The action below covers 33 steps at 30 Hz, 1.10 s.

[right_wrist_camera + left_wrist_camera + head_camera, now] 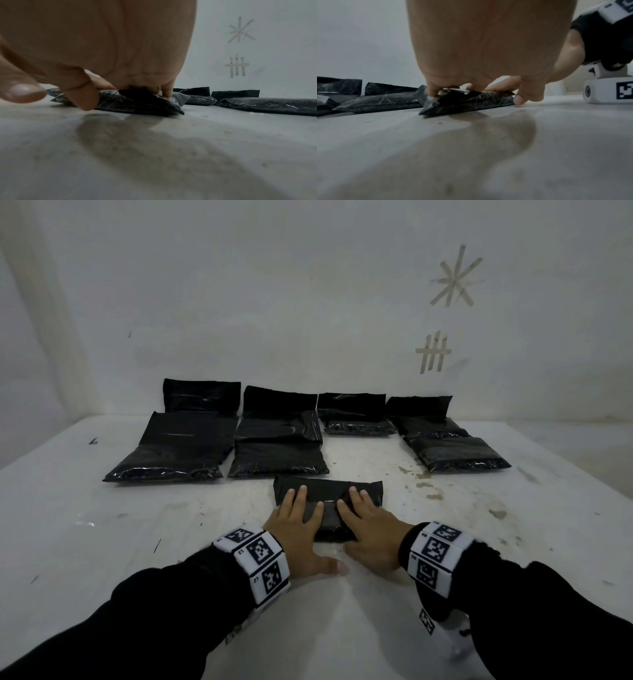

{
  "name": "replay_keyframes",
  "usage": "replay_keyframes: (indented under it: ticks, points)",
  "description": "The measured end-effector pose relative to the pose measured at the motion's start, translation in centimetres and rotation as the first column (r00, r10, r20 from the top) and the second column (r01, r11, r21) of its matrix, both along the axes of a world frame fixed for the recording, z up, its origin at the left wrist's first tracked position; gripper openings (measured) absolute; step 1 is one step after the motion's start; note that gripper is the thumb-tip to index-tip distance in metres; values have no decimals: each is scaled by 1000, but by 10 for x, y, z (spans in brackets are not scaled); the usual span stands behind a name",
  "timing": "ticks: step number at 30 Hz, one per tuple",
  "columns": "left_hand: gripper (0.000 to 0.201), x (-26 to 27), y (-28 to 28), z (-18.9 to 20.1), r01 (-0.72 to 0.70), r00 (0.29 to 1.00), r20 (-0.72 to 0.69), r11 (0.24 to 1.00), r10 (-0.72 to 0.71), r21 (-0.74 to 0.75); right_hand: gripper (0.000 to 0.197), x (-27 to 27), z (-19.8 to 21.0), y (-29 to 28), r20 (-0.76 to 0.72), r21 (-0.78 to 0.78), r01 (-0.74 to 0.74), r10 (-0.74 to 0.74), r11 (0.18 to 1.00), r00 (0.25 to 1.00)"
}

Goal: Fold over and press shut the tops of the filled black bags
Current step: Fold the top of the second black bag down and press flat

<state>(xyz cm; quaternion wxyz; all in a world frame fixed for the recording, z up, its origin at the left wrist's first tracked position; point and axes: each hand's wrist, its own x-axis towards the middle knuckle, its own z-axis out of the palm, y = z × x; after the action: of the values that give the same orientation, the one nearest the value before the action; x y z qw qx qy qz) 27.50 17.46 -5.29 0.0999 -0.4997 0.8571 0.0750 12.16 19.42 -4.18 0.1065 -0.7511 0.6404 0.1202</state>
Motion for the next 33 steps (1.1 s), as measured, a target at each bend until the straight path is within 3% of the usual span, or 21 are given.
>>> replay_keyframes:
  ticks: [4, 10, 19, 24, 28, 33]
  points:
    - [99, 0, 0, -1, 1, 1000, 26, 994, 2, -109, 66, -6, 4, 1, -38, -72, 32, -34, 997, 999]
    - [114, 1, 2, 3, -32, 996, -84, 999, 32, 3, 72, 1, 2, -1, 92, -22, 86, -84, 996, 992]
    - [109, 1, 5, 4, -54, 999, 5, 995, 54, 84, 64, -2, 4, 1, 145, -7, 157, -154, 988, 977]
    - [109, 2, 3, 6, -81, 996, 57, 989, 75, 123, 59, -7, 4, -1, 120, -131, 148, -132, 980, 984]
    - [99, 6, -1, 11, -86, 995, -20, 970, 93, 226, 61, -6, 1, -3, 128, -94, 155, -142, 983, 981]
    - [76, 8, -7, 10, -164, 962, -184, 964, 203, 209, 63, -8, 4, -2, 289, -104, 314, -273, 944, 917]
